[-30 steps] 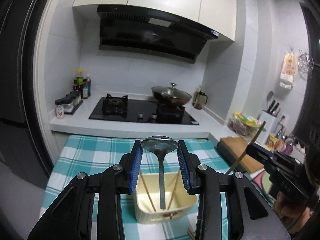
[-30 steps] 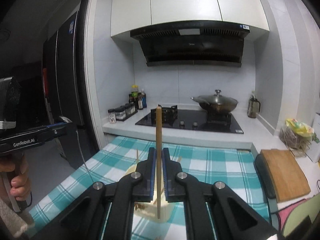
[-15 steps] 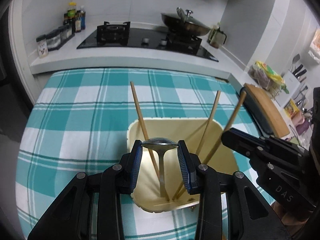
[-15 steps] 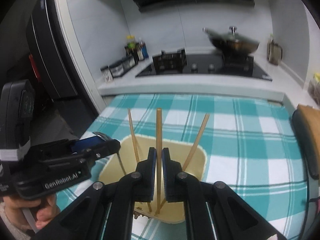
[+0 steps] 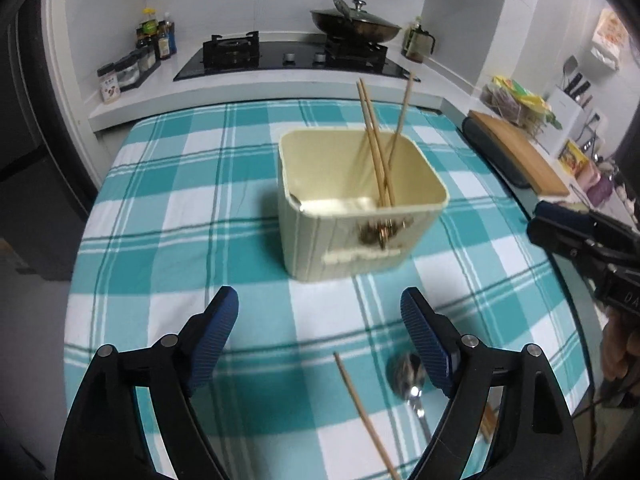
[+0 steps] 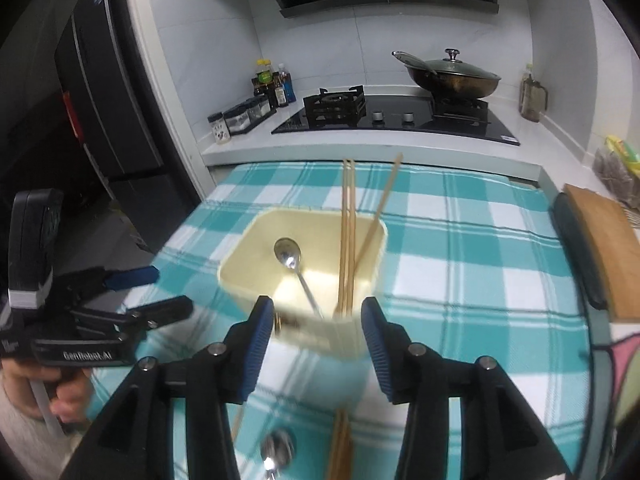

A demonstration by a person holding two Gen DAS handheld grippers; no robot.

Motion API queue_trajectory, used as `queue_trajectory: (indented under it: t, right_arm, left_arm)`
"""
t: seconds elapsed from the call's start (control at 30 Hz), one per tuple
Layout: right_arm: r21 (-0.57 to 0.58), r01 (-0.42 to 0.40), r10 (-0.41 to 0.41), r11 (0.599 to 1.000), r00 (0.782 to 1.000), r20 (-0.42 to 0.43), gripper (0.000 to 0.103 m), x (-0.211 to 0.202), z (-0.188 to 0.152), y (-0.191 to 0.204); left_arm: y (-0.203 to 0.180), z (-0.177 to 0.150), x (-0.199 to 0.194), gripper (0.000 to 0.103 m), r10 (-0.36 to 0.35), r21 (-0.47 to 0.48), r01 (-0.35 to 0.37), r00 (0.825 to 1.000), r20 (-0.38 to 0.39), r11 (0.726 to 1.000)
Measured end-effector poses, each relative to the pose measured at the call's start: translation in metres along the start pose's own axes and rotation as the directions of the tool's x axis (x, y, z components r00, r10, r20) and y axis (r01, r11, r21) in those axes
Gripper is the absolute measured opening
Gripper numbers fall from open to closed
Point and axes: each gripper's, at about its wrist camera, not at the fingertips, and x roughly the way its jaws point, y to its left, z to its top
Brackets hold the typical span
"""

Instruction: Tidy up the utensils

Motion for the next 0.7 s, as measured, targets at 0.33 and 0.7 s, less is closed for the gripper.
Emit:
queue_trajectory:
  t: [0.33,0.7]
  right_arm:
    - [-0.043,0.231,-0.23,0.972,0.973,0.032,0.057,-0.088,-0.111,0.001]
    - [-0.05,0.395,-0.392,0.917,0.918,0.065,0.064,-0.119,-0.155,-0.001]
  left_arm:
    - [-0.042,-0.12,-0.027,0.085,0.005,0.014,-0.005,1.0,-0.005,1.0]
    - [-0.056,-0.148,-0.039,0.086,-0.009,-0.028,0.009,1.0,0.018,1.0]
